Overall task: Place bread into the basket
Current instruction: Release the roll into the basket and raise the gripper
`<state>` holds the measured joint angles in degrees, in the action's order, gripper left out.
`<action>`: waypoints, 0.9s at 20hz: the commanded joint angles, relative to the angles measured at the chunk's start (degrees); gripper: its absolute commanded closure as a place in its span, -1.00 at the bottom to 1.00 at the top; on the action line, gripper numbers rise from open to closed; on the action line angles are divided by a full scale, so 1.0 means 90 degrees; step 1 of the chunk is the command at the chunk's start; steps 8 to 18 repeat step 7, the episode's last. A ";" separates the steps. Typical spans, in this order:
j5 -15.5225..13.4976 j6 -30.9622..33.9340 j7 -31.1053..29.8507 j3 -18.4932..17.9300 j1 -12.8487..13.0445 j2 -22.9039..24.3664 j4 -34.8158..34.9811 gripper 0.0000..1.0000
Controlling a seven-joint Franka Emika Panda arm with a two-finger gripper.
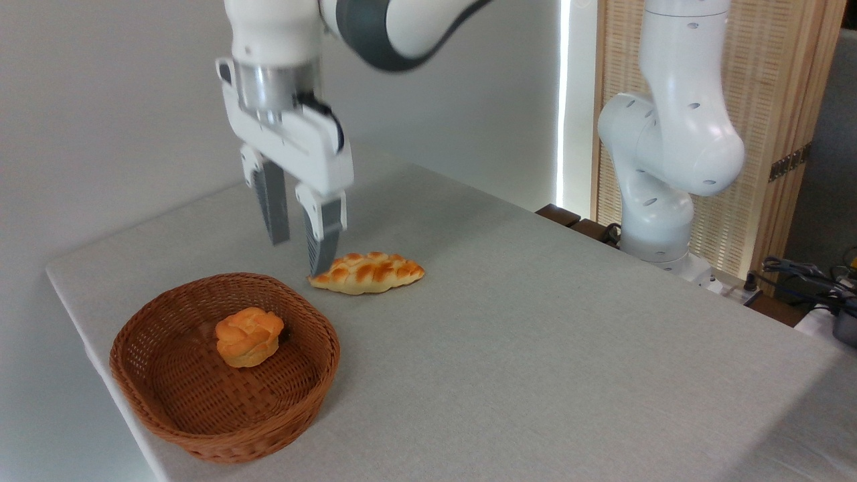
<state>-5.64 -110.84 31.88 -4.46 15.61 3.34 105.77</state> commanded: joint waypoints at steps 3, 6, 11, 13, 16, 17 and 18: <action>0.0577 0.0830 -0.0154 -0.0139 0.0033 -0.0030 -0.0346 -1.00; 0.0578 0.0918 0.0110 -0.0442 0.0043 -0.0020 -0.0366 -1.00; 0.0578 0.0919 0.0101 -0.0442 0.0043 -0.0020 -0.0366 -1.00; 0.0578 0.0919 0.0101 -0.0442 0.0043 -0.0020 -0.0366 -1.00; 0.0578 0.0919 0.0101 -0.0442 0.0043 -0.0020 -0.0366 -1.00; 0.0578 0.0919 0.0101 -0.0442 0.0043 -0.0020 -0.0366 -1.00; 0.0578 0.0919 0.0101 -0.0442 0.0043 -0.0020 -0.0366 -1.00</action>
